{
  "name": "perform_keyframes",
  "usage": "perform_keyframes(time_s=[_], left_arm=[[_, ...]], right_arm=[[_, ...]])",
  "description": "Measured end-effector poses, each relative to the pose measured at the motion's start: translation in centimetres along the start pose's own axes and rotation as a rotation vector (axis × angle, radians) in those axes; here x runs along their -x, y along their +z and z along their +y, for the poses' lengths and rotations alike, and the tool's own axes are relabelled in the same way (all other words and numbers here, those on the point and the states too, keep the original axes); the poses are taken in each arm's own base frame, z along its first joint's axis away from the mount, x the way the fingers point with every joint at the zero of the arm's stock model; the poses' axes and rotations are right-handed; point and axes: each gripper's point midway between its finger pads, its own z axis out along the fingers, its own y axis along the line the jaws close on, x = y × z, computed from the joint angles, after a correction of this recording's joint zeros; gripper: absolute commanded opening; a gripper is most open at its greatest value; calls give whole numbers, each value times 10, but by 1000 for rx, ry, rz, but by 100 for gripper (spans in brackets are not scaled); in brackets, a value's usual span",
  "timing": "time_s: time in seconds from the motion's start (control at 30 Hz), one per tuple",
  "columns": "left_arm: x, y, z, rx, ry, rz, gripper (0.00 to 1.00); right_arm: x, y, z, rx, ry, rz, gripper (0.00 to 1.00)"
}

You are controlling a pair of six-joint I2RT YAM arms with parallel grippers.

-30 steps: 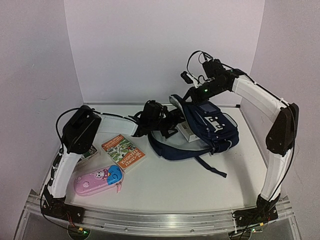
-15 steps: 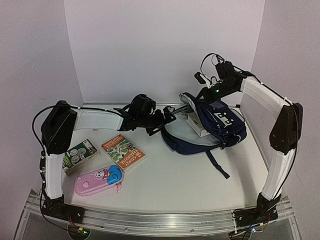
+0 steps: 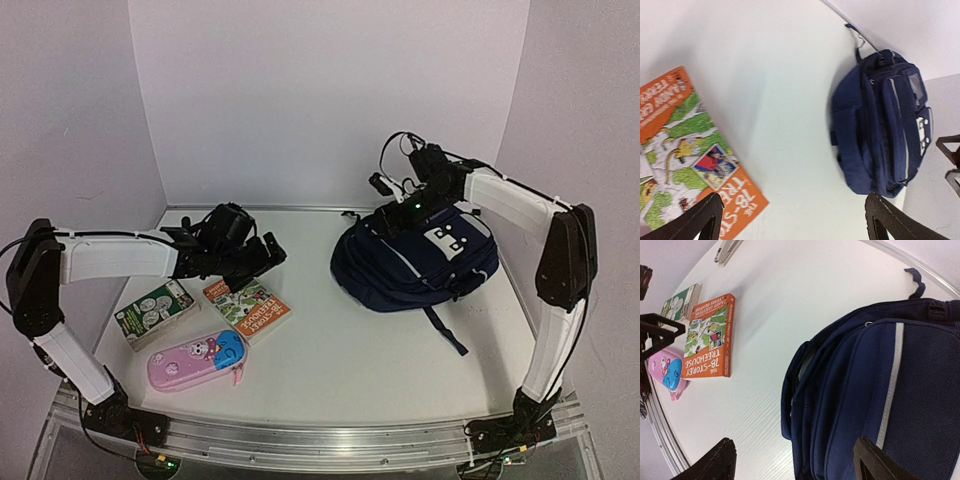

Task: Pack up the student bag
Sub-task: Pick up the book from the center of the board.

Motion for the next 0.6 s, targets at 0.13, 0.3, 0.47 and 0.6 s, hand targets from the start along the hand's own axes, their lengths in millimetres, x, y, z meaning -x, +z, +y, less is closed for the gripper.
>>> perform_keyframes(time_s=[0.13, 0.3, 0.47, 0.6], left_arm=[[-3, -8, 41, 108, -64, -18, 100], [-10, -16, 93, 231, -141, -30, 100], [-9, -22, 121, 281, -197, -39, 100], [-9, -20, 137, 299, -236, -41, 100]], right_arm=[[-1, 12, 31, 34, -38, 20, 91], [-6, 29, 73, 89, -82, 53, 92], [-20, 55, 98, 136, -95, 105, 92], [-32, 74, 104, 158, -80, 151, 93]])
